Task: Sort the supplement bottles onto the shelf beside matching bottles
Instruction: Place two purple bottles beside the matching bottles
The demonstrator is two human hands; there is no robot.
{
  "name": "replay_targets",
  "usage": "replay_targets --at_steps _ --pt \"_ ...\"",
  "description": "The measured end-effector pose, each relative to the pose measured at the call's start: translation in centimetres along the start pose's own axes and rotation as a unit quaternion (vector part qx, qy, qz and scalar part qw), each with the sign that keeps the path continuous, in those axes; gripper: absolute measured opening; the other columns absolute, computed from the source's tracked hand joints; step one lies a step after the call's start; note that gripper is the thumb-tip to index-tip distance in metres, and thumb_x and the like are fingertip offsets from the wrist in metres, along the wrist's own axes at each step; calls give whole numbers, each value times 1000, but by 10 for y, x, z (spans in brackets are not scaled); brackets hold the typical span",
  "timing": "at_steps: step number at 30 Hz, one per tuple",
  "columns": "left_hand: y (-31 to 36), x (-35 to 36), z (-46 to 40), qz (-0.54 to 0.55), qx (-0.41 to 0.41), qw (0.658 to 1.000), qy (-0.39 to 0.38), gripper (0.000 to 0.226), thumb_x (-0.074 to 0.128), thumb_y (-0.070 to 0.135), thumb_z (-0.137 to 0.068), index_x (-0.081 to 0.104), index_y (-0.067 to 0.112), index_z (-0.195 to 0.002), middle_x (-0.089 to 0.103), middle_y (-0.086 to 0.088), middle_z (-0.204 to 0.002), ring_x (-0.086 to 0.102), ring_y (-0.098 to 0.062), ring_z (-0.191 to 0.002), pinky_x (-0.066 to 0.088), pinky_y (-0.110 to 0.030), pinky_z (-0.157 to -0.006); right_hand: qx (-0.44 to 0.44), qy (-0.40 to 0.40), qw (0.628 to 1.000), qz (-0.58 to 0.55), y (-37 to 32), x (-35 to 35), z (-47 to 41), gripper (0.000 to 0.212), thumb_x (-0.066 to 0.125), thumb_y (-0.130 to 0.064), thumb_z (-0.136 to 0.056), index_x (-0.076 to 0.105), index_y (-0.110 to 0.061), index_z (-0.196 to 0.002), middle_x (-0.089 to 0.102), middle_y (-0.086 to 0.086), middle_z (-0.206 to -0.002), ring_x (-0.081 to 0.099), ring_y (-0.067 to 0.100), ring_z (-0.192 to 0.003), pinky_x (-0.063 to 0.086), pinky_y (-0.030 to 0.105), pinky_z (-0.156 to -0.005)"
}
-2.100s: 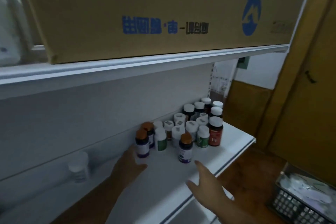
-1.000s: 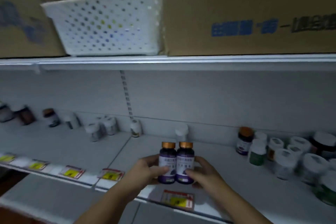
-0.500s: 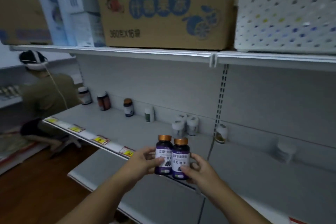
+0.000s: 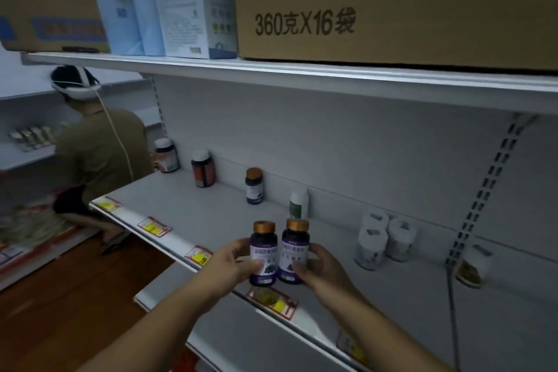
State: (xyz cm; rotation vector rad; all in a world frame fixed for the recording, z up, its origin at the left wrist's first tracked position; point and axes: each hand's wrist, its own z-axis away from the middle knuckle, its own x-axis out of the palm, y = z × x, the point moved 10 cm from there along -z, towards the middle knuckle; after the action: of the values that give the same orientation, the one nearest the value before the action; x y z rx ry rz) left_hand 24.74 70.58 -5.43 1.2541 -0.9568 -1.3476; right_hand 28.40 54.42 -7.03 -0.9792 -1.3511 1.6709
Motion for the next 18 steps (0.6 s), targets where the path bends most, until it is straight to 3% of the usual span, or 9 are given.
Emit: replay_targets --at_steps 3,8,12,14,18 --pt "3 -30 -24 -13 14 1000 18 37 63 12 -86 50 25 -118 62 5 -113 65 -6 -95 52 -13 -68 -20 -8 1000 17 -8 20 -40 26 65 -18 -86 50 -35 -99 62 -2 -106 62 8 -95 49 20 -75" --pt "-7 -85 -79 -73 20 997 29 35 64 13 -85 50 30 -113 62 6 -108 62 -1 -93 50 -11 -66 -24 66 995 65 0 42 -104 31 64 -12 -86 50 -24 -111 62 3 -119 59 5 -91 45 14 -70" --pt "-28 -111 -130 -100 12 995 -6 34 62 12 -87 50 27 -114 60 4 -114 61 -7 -96 48 -12 -71 -28 165 969 182 0 52 -134 39 55 -21 -92 45 -21 -129 58 1 -127 55 14 -101 39 21 -80" --pt "-30 -121 -154 -99 28 994 -32 32 62 9 -87 53 28 -111 62 4 -115 63 -2 -94 51 -15 -72 -20 218 951 220 -1 50 -149 42 52 -25 -94 40 -20 -134 55 3 -133 56 20 -111 41 24 -83" --pt "-27 -125 -196 -145 71 983 -84 49 59 10 -88 43 52 -107 59 36 -106 58 1 -101 45 -14 -84 5 276 926 259 -3 46 -183 56 48 -28 -96 26 -18 -146 44 4 -145 47 22 -127 39 29 -103"
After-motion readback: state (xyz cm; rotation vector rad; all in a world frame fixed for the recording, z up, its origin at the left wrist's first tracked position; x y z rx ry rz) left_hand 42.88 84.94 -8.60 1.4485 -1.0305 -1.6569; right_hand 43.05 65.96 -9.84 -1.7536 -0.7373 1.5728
